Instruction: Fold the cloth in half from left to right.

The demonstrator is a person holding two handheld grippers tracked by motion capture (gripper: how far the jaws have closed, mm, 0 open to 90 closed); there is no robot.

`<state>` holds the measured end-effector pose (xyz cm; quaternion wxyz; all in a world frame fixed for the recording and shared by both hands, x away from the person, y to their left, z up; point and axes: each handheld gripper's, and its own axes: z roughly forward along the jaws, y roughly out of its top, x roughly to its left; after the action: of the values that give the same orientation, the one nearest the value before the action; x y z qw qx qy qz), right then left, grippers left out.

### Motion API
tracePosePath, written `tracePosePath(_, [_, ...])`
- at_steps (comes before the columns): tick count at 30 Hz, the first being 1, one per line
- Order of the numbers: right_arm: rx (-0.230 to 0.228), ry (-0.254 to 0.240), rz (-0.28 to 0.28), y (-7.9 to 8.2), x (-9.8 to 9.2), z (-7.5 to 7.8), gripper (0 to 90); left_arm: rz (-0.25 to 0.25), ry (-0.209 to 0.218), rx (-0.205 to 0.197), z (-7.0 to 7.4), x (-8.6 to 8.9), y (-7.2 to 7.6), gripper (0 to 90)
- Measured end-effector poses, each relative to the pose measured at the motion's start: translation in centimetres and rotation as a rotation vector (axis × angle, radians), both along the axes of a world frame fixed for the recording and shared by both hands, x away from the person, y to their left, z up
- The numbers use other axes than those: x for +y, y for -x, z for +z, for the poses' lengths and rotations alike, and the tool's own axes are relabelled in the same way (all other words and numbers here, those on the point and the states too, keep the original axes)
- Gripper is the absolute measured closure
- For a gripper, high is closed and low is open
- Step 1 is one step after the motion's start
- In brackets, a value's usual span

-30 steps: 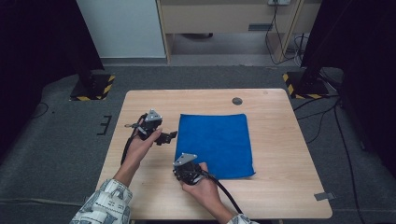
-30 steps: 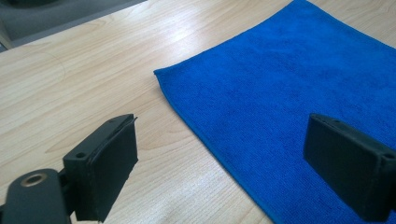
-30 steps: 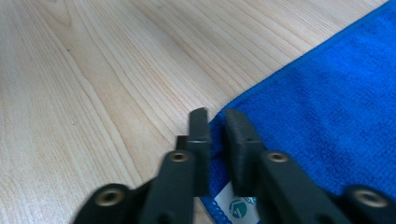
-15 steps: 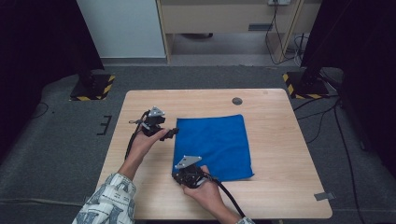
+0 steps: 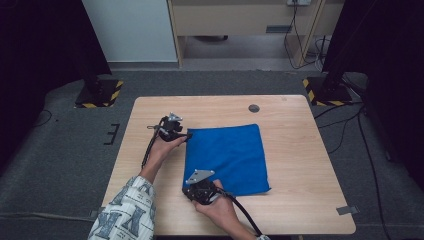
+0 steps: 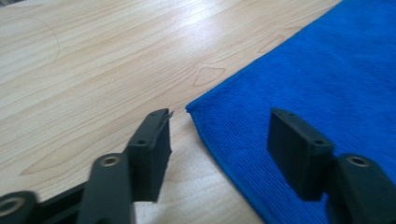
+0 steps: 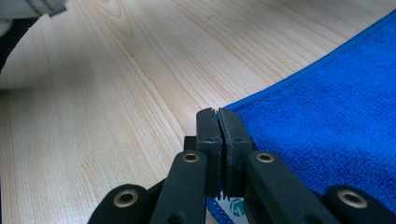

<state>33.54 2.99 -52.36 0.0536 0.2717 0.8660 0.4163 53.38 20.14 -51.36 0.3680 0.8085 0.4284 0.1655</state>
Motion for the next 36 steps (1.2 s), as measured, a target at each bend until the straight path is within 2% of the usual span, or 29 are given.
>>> tracePosePath(4, [-0.002, 0.003, 0.005, 0.2, 0.1, 0.0, 88.3, 0.019, 0.035, 0.003, -0.8, 0.3, -0.5, 48.3])
tracePosePath(5, [-0.003, 0.004, 0.007, 0.2, 0.1, -0.1, 88.4, 0.018, 0.033, -0.005, -0.9, 0.2, -0.6, 50.4])
tracePosePath(7, [-0.006, 0.006, 0.004, 0.2, 0.1, -0.1, 88.3, 0.028, -0.002, -0.027, -1.0, 0.2, -0.7, 53.0])
tracePosePath(8, [-0.006, 0.006, 0.004, 0.1, 0.1, -0.1, 88.3, 0.036, 0.0, -0.03, -1.1, 0.3, -0.8, 54.2])
tracePosePath(11, [-0.006, 0.011, 0.002, 0.2, 0.1, -0.2, 88.3, 0.05, 0.058, -0.008, -1.6, 0.7, -1.2, 57.7])
tracePosePath(17, [-0.009, 0.014, 0.001, 0.3, 0.2, -0.4, 88.2, 0.036, 0.077, -0.005, -2.3, 0.5, -1.4, 62.6])
tracePosePath(21, [-0.011, 0.016, -0.001, 0.4, 0.2, -0.4, 88.2, 0.023, 0.05, -0.016, -2.2, 0.1, -1.3, 72.1])
tracePosePath(25, [-0.014, 0.014, -0.011, 0.5, 0.1, -0.3, 88.2, 0.025, 0.057, -0.01, -2.3, 0.0, -1.4, 83.0])
tracePosePath(27, [-0.016, 0.015, -0.016, 0.6, 0.0, -0.3, 88.2, 0.025, 0.065, 0.011, -2.1, 0.1, -1.4, 88.5])
tracePosePath(32, [-0.03, 0.021, -0.015, 0.7, 0.0, 0.0, 88.1, 0.014, 0.059, 0.003, -1.4, 0.0, -1.2, 89.3])
tracePosePath(36, [-0.041, 0.03, -0.036, 1.0, 0.0, 0.4, 88.1, 0.006, 0.037, 0.0, -0.6, -0.1, -0.7, 89.5])
